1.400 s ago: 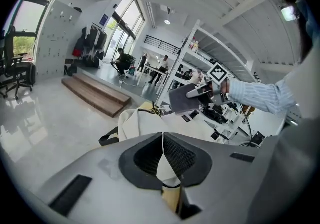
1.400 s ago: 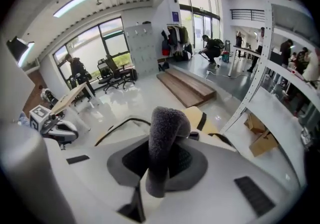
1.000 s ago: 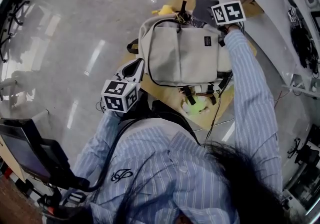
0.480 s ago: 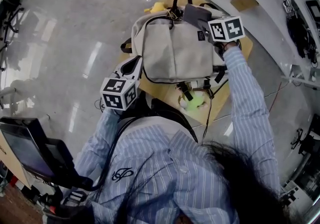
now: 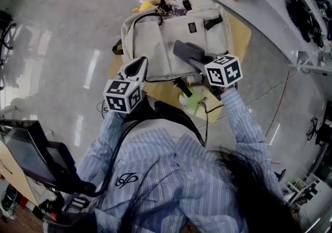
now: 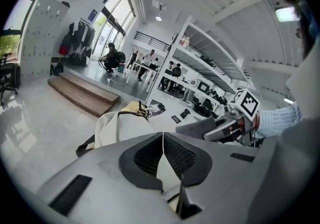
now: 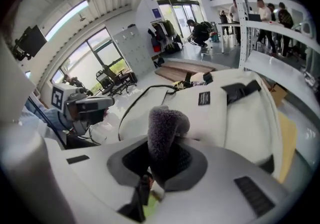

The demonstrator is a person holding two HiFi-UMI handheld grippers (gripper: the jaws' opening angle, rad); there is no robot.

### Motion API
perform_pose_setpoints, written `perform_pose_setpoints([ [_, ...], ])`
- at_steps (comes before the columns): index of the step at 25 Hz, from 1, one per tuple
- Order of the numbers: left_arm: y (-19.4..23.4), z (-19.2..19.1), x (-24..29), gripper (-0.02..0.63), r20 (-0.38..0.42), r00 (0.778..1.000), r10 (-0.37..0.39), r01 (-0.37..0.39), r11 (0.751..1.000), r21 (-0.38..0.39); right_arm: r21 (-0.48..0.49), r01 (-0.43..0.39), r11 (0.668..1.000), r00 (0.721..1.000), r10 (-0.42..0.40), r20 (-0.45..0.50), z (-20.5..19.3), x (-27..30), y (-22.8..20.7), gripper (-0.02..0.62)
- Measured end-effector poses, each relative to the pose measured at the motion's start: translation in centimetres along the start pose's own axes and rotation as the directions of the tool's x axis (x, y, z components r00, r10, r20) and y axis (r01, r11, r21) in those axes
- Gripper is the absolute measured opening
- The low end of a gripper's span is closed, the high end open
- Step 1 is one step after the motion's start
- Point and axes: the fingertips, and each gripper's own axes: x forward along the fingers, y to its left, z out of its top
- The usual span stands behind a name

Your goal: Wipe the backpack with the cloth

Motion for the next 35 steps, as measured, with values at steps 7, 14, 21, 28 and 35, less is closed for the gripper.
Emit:
perform_pose_setpoints([
  [7,-1.7,-0.7,0.6,0.009,-0.016,0.999,-0.028,0.028,0.999,0.016,0.167,-0.033,0.985,0.999,0.026,0.043,-7.1,-1.6,3.8,0.055],
  [14,-2.1,-1.2,0.2,0.009,-0.016,1.000,-0.025,0.025,1.000,0.010,0.240,-0.059,0.969,0.996,0.041,0.080,-7.9,-3.3,3.9,0.055],
  [21,-1.1,-1.4,-0.1,0.009,-0.016,1.000,-0.020,0.019,1.000,-0.022,0.050,0.031,0.998,0.981,-0.040,0.190,3.6,-7.5,-0.7,0.055],
  [28,-1.1,-0.7,0.1,0.009,-0.018,0.999,-0.043,0.043,0.999,0.000,-0.111,0.230,0.967,0.960,-0.207,0.186,15.0,-6.2,-8.5,0.055],
  [35,1.7,0.3,-0.3,0.009,0.006,1.000,0.008,-0.008,1.000,-0.026,-0.169,0.394,0.903,0.917,-0.374,0.140,21.8,-2.1,-15.1,0.055],
])
